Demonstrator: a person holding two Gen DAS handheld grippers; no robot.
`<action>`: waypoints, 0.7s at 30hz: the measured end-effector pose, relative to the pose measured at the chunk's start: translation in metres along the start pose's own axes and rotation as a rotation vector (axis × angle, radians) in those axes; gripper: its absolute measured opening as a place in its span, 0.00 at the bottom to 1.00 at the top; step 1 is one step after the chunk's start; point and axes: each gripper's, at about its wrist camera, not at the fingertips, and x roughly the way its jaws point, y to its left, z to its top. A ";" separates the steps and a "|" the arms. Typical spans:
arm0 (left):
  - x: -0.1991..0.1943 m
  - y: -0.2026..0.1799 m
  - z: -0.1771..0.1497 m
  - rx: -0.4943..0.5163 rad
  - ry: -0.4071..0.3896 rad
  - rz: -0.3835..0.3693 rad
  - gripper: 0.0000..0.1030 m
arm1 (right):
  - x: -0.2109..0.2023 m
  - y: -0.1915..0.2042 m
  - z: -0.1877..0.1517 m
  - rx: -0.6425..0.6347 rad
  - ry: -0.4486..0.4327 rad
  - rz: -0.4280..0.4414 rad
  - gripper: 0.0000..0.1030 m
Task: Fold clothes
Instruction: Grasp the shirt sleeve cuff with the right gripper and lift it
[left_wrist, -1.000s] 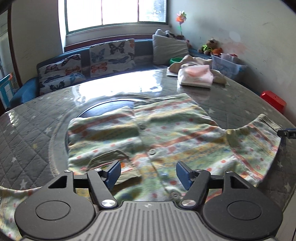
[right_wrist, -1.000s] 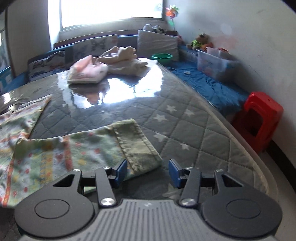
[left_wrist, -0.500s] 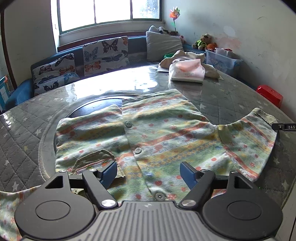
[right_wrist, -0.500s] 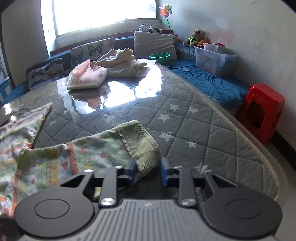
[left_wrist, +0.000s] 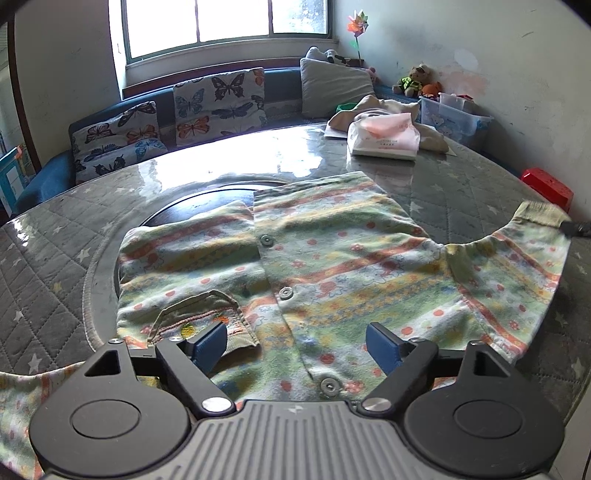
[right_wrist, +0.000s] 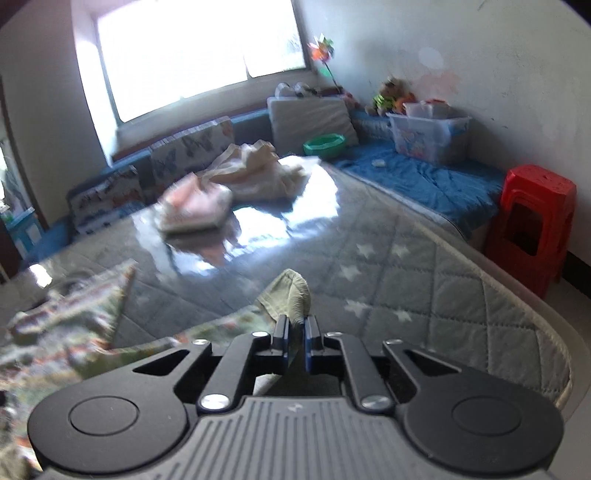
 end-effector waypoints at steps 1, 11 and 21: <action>0.000 0.000 0.000 -0.001 0.000 0.002 0.83 | -0.005 0.004 0.003 -0.003 -0.014 0.019 0.06; -0.013 0.026 -0.007 -0.055 -0.021 0.049 0.84 | -0.059 0.086 0.028 -0.119 -0.123 0.284 0.06; -0.039 0.077 -0.029 -0.173 -0.042 0.138 0.85 | -0.059 0.203 0.009 -0.316 -0.052 0.566 0.06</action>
